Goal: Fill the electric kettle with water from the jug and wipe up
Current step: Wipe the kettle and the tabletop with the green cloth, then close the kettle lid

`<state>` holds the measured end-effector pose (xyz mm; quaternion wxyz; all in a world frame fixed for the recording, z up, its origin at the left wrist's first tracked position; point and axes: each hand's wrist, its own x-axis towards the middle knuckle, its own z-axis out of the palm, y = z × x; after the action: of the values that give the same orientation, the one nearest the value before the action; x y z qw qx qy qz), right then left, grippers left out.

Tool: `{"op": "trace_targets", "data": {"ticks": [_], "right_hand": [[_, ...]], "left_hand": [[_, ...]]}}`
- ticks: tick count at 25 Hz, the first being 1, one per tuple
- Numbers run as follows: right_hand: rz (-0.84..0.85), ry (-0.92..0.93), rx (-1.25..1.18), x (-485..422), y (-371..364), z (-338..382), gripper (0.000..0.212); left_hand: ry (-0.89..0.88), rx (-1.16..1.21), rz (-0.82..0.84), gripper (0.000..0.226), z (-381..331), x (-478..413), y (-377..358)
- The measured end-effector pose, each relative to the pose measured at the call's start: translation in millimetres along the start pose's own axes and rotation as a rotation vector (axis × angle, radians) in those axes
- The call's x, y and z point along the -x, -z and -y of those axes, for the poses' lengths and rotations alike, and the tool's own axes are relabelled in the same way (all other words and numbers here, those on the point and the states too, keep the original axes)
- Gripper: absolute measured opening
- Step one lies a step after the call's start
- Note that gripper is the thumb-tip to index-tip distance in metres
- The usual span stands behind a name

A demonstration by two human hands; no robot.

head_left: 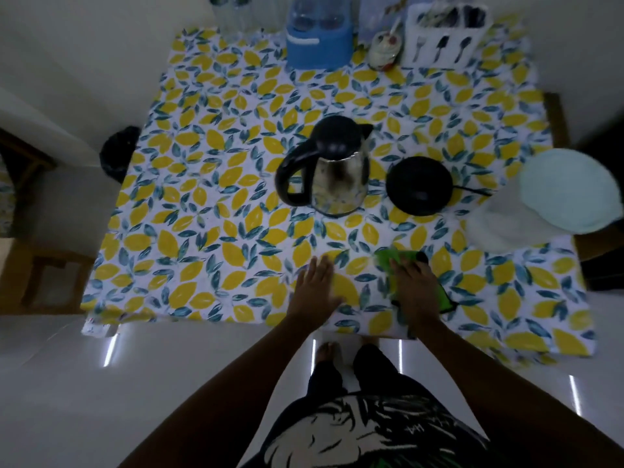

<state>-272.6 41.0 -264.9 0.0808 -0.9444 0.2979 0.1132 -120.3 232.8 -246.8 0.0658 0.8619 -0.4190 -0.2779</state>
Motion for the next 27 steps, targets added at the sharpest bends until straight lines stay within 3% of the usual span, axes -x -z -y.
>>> {"op": "trace_targets", "data": {"ticks": [4, 9, 12, 16, 21, 24, 27], "right_hand": [[-0.079, -0.218, -0.09, 2, 11, -35, 0.063], [-0.08, -0.159, -0.145, 6, 14, -38, 0.066], [-0.175, -0.096, -0.191, 10, 20, -40, 0.06], [-0.341, 0.062, -0.309, -9, 43, -28, 0.056], [-0.454, 0.275, -0.394, -73, 109, 25, 0.072], [-0.408, 0.315, -0.362, -112, 147, 58, 0.09], [-0.36, 0.314, -0.246, -140, 168, 82, 0.102]], "left_hand": [[-0.124, -0.075, 0.004, 0.083, -55, -31, -3], [-0.131, -0.135, -0.003, 0.08, -78, -48, 1], [-0.125, -0.093, -0.051, 0.075, -80, -49, 11], [-0.176, 0.018, -0.351, 0.055, -75, -41, 37], [-0.163, 0.1, -0.731, 0.035, -39, -41, 95], [-0.106, 0.147, -0.834, 0.038, -11, -50, 136], [0.013, 0.254, -0.818, 0.048, 14, -63, 166]]}}
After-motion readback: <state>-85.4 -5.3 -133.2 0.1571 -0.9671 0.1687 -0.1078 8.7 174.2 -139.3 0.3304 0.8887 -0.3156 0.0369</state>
